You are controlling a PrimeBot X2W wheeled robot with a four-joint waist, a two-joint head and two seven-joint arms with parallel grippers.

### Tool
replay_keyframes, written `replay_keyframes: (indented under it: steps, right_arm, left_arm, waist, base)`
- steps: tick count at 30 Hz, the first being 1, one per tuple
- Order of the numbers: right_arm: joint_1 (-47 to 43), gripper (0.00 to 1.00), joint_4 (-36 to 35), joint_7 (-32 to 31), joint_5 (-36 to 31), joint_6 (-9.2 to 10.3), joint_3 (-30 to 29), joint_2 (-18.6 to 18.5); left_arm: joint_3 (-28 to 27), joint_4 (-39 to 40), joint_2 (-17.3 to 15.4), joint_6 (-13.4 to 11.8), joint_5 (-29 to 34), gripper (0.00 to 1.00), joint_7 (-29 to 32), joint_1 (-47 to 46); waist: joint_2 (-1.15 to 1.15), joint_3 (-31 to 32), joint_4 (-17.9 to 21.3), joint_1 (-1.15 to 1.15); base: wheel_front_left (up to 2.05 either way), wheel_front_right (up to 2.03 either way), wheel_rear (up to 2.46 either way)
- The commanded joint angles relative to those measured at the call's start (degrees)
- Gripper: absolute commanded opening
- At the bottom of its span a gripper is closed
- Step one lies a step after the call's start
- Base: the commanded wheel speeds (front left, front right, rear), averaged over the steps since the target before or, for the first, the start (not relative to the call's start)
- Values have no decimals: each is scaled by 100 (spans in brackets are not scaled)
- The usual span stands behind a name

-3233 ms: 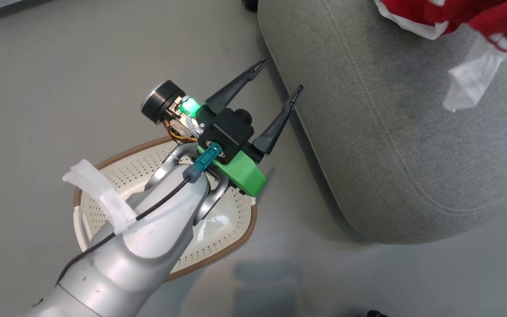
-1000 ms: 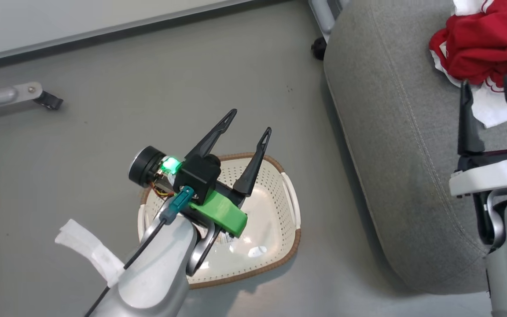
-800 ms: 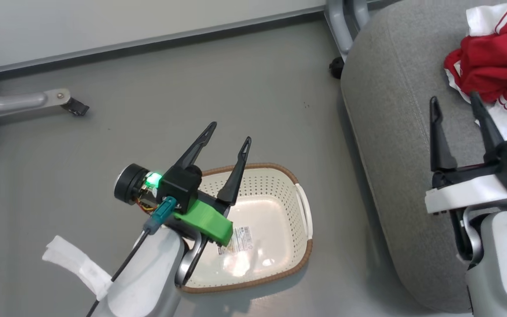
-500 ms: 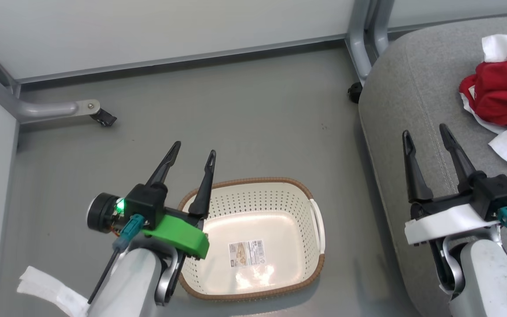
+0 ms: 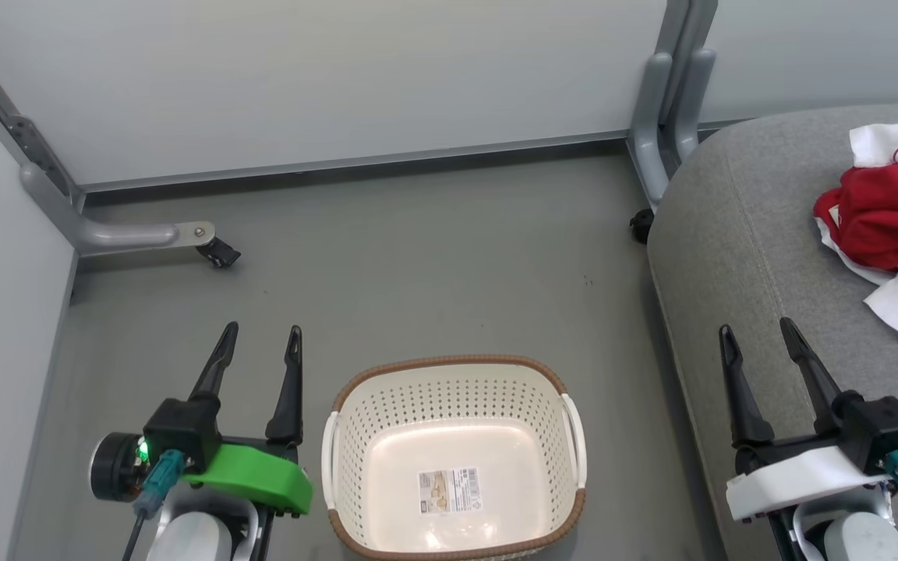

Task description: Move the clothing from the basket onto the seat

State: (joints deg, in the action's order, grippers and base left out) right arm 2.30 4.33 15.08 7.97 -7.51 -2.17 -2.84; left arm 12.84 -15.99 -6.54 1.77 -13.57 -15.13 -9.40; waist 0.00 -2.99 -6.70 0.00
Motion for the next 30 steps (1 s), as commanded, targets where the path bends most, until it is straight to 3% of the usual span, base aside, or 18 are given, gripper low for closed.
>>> replay_keyframes:
  steps: [1,14,30]
  right_arm:
    - [-133,100,-50,13,52,4,-12,-14]
    - [-529,100,-169,13,225,4,-37,-12]
    - [-526,100,-137,13,115,4,-3,-13]
  left_arm:
    - [-95,45,-3,-4,66,100,-1,155]
    - [-647,397,64,14,279,100,-1,660]
    - [-814,552,165,155,440,100,-1,877]
  waist:
    - [0,82,-36,0]
    - [0,332,-122,0]
    - [0,429,-167,0]
  base:
    - [0,0,0]
    - [0,0,0]
    - [0,0,0]
